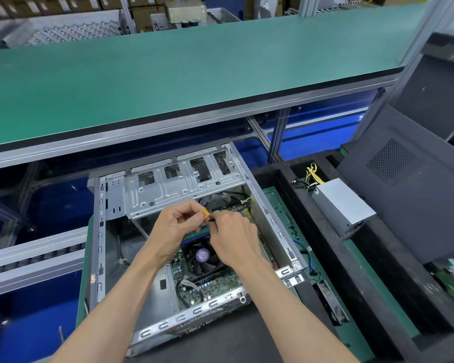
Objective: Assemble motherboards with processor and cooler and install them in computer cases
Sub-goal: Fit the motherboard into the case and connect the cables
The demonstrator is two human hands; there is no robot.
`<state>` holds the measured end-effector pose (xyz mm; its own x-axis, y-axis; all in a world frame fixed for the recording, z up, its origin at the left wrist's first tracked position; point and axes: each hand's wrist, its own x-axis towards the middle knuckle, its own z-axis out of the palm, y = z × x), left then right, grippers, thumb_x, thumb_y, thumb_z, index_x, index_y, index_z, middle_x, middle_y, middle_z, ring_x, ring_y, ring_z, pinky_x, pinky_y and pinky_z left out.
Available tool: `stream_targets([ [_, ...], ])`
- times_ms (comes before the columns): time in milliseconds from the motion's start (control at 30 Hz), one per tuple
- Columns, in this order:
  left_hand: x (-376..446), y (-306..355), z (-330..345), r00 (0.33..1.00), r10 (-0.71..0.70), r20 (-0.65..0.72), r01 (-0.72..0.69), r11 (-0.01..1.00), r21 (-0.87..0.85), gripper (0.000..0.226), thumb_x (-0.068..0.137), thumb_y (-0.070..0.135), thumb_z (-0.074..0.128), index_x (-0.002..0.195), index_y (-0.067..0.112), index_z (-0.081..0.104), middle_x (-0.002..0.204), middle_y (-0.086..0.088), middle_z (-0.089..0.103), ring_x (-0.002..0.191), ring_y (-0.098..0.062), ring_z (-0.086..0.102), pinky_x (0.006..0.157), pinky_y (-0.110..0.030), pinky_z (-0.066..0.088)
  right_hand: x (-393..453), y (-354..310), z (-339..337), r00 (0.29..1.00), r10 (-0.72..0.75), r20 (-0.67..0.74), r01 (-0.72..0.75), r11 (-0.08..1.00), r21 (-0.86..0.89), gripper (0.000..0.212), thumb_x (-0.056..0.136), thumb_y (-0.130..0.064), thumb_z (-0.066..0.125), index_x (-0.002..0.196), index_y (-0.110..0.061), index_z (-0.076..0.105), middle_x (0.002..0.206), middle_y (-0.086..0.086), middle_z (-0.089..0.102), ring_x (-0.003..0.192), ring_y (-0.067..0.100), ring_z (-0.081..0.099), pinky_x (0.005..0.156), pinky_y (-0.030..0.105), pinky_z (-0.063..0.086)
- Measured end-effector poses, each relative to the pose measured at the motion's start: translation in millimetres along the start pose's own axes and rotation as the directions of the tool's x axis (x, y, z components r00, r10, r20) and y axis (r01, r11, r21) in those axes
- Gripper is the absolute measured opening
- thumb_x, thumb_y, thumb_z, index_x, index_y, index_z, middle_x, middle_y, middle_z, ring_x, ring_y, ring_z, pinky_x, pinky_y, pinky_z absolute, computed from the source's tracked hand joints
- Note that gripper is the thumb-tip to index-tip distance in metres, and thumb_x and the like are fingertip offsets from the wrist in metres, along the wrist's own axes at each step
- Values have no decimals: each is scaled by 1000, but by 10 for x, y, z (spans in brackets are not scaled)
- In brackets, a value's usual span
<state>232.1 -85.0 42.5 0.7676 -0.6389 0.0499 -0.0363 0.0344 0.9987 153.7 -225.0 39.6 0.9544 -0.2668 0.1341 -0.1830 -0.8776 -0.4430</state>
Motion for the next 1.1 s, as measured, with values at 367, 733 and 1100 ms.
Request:
stream_targets([
  [367,-22,9,-68,942,80,-327,-58,995,76,11,74,20,74,82,15,77,81,-12,74,74,-27,73,70,-26,57,-15,-5,-51,982,42,-182,-40,999,13,21,106,-37,42,103,-19,52,88,-2,65,67,26,59,51,34,33],
  [733,-76,51,-79,984,38,-174,61,845,530,22,81,12,82,78,34,79,84,16,75,83,-2,69,82,-25,53,-36,-25,-106,966,97,-239,-86,995,55,17,103,-21,48,117,-17,58,102,-1,61,86,23,58,56,33,33],
  [1100,89,-72,389,951,-246,185,101,817,567,46,84,-3,54,82,39,71,62,15,69,49,5,52,50,-15,44,-35,-100,-129,961,70,-269,-130,969,-210,25,78,-13,46,101,-15,56,92,1,56,80,20,50,52,30,26],
])
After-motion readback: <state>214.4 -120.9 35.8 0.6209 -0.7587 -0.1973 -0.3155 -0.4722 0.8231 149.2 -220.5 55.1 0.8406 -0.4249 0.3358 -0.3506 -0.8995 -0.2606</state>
